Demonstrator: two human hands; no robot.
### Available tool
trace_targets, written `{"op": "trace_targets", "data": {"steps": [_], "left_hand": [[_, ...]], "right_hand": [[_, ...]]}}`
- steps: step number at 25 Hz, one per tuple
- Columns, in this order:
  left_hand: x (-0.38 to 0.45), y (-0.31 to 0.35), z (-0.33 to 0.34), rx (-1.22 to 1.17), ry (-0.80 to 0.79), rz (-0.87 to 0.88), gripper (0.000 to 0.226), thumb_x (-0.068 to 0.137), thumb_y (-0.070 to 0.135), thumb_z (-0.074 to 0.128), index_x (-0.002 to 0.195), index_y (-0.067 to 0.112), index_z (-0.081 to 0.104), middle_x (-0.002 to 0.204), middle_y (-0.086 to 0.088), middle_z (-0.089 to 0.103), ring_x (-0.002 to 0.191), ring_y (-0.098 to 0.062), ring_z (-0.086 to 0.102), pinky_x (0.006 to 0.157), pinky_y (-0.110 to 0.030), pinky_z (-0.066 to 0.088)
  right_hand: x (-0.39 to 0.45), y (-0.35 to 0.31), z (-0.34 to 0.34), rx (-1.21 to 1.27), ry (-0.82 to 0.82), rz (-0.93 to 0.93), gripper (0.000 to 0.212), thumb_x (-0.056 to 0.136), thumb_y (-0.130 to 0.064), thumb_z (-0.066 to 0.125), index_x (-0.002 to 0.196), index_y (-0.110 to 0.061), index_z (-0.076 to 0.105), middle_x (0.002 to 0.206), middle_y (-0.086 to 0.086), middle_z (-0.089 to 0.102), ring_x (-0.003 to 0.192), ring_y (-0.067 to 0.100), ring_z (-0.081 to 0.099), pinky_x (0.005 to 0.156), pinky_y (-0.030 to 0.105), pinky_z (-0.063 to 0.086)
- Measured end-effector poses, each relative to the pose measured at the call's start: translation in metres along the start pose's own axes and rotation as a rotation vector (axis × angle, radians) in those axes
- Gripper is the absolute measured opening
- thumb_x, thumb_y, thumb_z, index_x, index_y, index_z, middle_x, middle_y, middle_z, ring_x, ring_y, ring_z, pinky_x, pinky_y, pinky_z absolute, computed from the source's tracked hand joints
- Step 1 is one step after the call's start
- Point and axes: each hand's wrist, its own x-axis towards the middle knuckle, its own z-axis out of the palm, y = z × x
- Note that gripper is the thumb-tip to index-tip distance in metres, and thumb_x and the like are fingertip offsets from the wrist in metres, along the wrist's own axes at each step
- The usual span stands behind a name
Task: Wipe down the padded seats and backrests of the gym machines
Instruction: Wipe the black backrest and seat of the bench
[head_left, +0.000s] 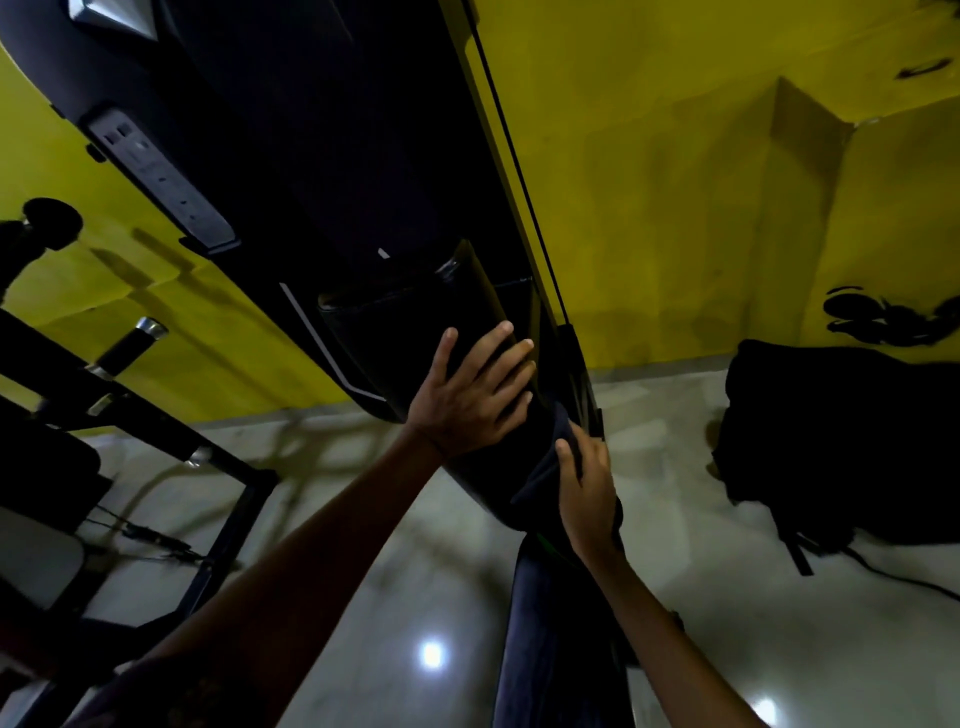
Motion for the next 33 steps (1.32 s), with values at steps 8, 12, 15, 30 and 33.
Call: {"op": "trace_targets", "data": {"steps": [8,12,15,30,33], "left_hand": [[-0.002,0.005,0.008,-0.001,0.128,-0.046,0.029,0.083,0.041,0.055,0.098,0.025,0.074,0.112,0.006,0.069,0.122,-0.019,0.045,0.116,-0.050,0.003],[-0.002,0.004,0.007,0.002,0.126,-0.057,0.030,0.084,0.040,0.054,0.097,0.024,0.074,0.112,0.006,0.070,0.122,-0.019,0.044,0.115,-0.050,0.002],[-0.002,0.006,0.008,0.004,0.129,-0.064,0.030,0.084,0.040,0.053,0.097,0.023,0.075,0.112,0.005,0.070,0.122,-0.020,0.044,0.115,-0.050,0.001],[-0.006,0.010,0.015,-0.036,0.103,-0.084,0.029,0.085,0.038,0.053,0.094,0.021,0.075,0.103,0.005,0.071,0.122,-0.020,0.044,0.116,-0.048,0.000],[-0.006,0.011,0.015,-0.042,0.086,-0.071,0.029,0.085,0.037,0.053,0.094,0.020,0.074,0.104,0.003,0.071,0.123,-0.020,0.043,0.116,-0.048,0.001]], "right_hand": [[0.004,0.092,-0.001,-0.037,-0.100,0.376,0.036,0.102,-0.027,0.038,0.130,-0.010,0.054,0.122,0.022,0.052,0.114,0.038,0.051,0.092,0.035,0.040],[0.004,0.096,0.002,-0.032,-0.098,0.316,0.035,0.102,-0.026,0.040,0.127,-0.010,0.056,0.120,0.017,0.058,0.112,0.033,0.055,0.090,0.033,0.045],[-0.009,0.098,0.003,0.022,-0.045,0.334,0.037,0.102,-0.025,0.040,0.132,-0.009,0.052,0.121,0.011,0.053,0.110,0.022,0.051,0.095,0.033,0.042],[0.005,0.103,0.001,0.118,-0.082,0.365,0.031,0.099,-0.028,0.048,0.122,-0.013,0.060,0.120,0.007,0.060,0.109,0.020,0.057,0.096,0.036,0.047],[-0.001,0.105,-0.001,0.124,-0.071,0.366,0.032,0.098,-0.029,0.049,0.127,-0.016,0.059,0.123,0.007,0.060,0.114,0.023,0.057,0.100,0.041,0.046]]}}
